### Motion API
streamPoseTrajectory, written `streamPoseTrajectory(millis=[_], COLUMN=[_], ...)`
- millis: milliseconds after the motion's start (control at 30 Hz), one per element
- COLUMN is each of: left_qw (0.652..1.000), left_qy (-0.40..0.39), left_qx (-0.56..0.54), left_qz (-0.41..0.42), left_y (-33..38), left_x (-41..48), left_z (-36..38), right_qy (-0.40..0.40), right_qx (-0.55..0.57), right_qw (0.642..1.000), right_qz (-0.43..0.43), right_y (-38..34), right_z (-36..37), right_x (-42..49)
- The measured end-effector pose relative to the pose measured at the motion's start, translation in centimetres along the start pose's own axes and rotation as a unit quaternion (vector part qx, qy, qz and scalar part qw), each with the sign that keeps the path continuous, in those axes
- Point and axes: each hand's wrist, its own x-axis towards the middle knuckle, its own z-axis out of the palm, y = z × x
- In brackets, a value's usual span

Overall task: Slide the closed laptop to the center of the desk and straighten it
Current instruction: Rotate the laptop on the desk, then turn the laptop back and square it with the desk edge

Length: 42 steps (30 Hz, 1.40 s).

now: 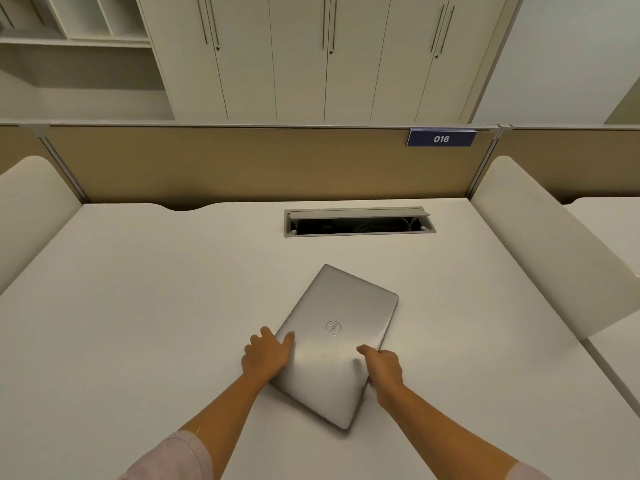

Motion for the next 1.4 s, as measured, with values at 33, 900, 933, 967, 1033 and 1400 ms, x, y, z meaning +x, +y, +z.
streamPoseTrajectory(millis=[33,900,933,967,1033,1400], left_qw=[1.000,0.982,0.980,0.979,0.978,0.985], left_qy=[-0.002,-0.131,-0.137,-0.141,-0.151,-0.125], left_qx=[0.000,-0.076,-0.082,-0.087,-0.087,-0.116], left_qz=[-0.007,-0.116,-0.119,-0.121,-0.115,-0.028], left_y=[-0.2,-3.0,-3.0,-3.1,-3.5,-3.9], left_x=[-0.3,-5.1,-5.1,-5.1,-4.9,-0.3], left_z=[0.1,0.5,0.4,0.4,0.4,-3.2], right_qy=[-0.001,-0.110,-0.113,-0.115,-0.118,-0.182], right_qx=[-0.006,-0.048,-0.047,-0.047,-0.044,-0.098], right_qw=[1.000,0.993,0.992,0.992,0.992,0.973], right_qz=[-0.002,-0.015,-0.014,-0.014,-0.017,-0.107], right_y=[-0.2,-6.3,-6.3,-6.2,-5.9,-2.2], right_z=[-0.1,1.0,0.9,0.9,0.9,-1.8], right_x=[0.1,3.1,3.1,3.1,3.0,3.5])
